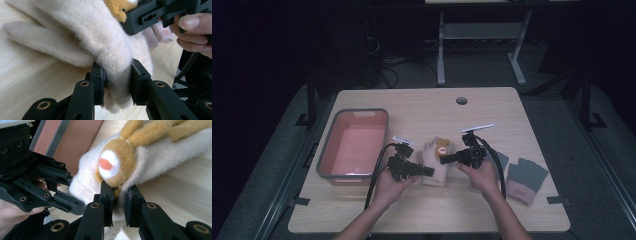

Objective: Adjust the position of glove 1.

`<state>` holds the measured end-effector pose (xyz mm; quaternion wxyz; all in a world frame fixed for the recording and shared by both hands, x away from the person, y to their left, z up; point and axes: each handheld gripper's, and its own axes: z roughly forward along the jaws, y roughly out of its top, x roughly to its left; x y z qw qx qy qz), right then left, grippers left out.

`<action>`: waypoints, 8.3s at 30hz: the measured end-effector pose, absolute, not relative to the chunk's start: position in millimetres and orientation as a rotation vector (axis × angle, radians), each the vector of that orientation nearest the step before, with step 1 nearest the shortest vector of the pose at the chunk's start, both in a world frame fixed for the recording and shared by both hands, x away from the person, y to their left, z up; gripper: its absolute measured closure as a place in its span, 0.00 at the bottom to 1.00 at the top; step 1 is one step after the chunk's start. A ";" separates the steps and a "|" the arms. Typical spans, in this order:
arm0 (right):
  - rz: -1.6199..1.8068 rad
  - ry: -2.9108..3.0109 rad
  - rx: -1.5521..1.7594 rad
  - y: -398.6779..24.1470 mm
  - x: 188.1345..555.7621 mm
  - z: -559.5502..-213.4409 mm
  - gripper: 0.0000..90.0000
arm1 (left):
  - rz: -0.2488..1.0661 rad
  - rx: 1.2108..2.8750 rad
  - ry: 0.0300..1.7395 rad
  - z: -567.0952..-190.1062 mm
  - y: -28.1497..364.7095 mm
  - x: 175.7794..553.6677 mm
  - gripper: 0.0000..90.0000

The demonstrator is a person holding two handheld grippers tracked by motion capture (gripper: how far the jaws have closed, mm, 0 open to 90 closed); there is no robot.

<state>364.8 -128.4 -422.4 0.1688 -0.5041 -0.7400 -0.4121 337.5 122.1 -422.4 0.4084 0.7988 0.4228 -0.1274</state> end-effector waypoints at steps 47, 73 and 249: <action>-1.276 -2.136 -1.327 -95.0 392.8 -341.7 0.89 | -0.241 1.939 1.001 -345.0 165.7 353.8 0.76; -1.288 -2.168 -1.241 -52.7 412.6 -310.1 0.89 | -0.208 1.882 0.998 -318.6 212.4 360.7 0.76; -1.205 -2.129 -1.109 43.5 439.8 -364.6 0.63 | -0.095 1.954 1.423 -364.9 333.8 367.3 0.59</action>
